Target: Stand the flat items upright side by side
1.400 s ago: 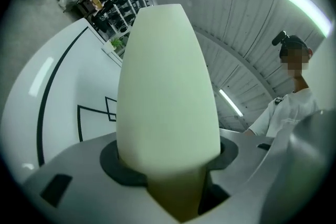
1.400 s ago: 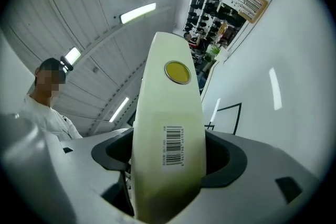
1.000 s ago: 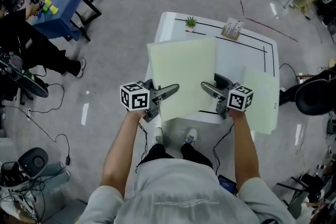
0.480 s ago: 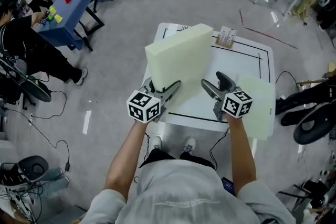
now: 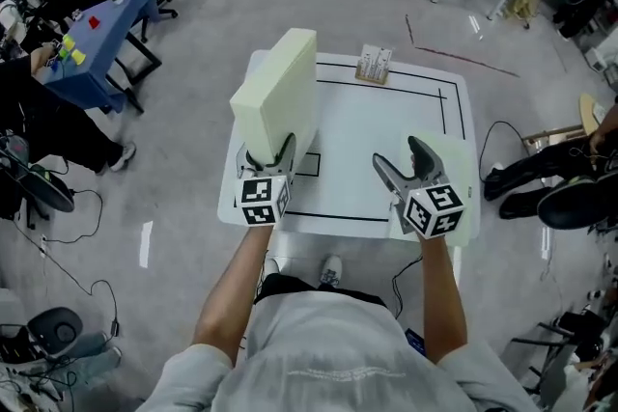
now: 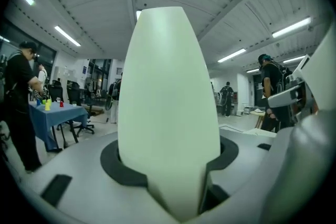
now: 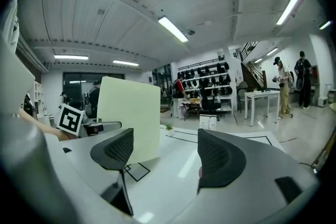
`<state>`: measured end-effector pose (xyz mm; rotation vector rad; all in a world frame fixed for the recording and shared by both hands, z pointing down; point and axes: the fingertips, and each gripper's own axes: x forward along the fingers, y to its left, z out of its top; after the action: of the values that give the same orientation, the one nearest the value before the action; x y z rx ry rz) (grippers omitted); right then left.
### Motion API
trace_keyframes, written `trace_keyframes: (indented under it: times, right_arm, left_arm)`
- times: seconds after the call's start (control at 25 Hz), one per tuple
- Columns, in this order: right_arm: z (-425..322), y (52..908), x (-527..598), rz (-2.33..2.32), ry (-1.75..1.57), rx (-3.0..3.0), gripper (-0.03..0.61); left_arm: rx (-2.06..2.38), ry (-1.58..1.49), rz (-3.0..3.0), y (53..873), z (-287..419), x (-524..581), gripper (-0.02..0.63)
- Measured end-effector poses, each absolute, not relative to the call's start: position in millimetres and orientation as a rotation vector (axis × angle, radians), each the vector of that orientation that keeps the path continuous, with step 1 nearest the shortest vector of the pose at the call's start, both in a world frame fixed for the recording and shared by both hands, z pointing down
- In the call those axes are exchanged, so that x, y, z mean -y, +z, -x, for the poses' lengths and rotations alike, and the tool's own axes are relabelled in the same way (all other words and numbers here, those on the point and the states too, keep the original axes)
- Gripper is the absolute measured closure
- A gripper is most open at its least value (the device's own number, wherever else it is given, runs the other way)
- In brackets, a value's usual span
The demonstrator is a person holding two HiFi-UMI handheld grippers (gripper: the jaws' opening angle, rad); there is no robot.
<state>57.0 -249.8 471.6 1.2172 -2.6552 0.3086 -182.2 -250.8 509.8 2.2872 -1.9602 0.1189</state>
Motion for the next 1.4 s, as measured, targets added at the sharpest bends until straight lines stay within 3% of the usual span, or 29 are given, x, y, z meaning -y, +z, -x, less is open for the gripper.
trace_keyframes:
  times: [0.64,1.2,1.4]
  right_arm:
    - [-145,474,237,-1.419,0.474,2.637,0.195]
    - [-157,486,238,-1.425,0.482,2.596,0.199]
    - [-159,488,239,-1.423,0.496,2.602,0.199]
  left_arm:
    - [2.15,0.185,-2.113,527,126,285,0.31]
    - [2.064,0.26,-2.156,556,90,287,0.293]
    - [1.943,0.215,-2.131,571,90,285,0.252]
